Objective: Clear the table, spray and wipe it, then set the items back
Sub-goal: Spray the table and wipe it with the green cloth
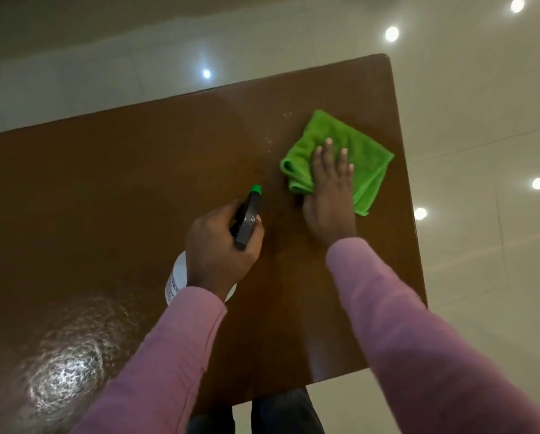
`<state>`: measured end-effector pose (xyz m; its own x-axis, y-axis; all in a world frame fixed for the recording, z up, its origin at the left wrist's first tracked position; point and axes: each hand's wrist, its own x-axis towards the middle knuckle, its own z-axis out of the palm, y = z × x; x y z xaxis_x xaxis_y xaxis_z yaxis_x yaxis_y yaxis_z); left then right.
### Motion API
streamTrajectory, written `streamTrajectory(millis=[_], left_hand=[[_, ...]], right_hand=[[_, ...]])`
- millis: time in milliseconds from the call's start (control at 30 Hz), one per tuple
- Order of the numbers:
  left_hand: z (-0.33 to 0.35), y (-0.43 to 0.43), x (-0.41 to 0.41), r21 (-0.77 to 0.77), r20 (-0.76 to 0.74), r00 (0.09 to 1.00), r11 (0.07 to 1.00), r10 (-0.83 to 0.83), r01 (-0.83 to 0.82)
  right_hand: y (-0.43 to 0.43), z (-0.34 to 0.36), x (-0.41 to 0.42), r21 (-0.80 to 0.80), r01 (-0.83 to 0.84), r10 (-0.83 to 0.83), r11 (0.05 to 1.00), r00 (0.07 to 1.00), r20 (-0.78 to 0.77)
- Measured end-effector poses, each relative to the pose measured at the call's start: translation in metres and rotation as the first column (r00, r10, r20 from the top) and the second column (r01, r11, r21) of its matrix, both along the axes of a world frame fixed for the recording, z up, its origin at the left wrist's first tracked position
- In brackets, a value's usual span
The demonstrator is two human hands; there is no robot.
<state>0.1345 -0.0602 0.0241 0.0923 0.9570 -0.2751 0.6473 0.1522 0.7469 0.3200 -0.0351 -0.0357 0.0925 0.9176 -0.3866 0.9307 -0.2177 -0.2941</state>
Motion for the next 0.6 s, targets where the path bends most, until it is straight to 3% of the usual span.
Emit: streamTrajectory(millis=[133, 233, 300, 400, 600], left_hand=[[0.007, 0.003, -0.006, 0.046, -0.007, 0.996, 0.995, 0.089, -0.089], [0.009, 0.006, -0.013, 0.047, 0.044, 0.98, 0.98, 0.193, -0.195], [0.008, 0.005, -0.018, 0.023, 0.088, 0.966, 0.969, 0.242, -0.245], [0.007, 0.002, -0.022, -0.004, 0.131, 0.957, 0.965, 0.26, -0.261], [0.006, 0.002, -0.023, 0.03, 0.155, 0.958, 0.968, 0.24, -0.247]], right_hand=[[-0.045, 0.002, -0.048, -0.004, -0.447, 0.446, 0.894, 0.892, -0.075], [-0.075, 0.002, -0.026, -0.035, -0.58, 0.578, 0.814, 0.814, -0.052], [-0.073, 0.001, 0.002, -0.048, -0.543, 0.543, 0.838, 0.84, -0.029], [-0.04, 0.004, 0.041, -0.067, -0.337, 0.339, 0.939, 0.94, 0.035], [0.05, -0.001, 0.023, -0.028, -0.376, 0.377, 0.926, 0.926, 0.032]])
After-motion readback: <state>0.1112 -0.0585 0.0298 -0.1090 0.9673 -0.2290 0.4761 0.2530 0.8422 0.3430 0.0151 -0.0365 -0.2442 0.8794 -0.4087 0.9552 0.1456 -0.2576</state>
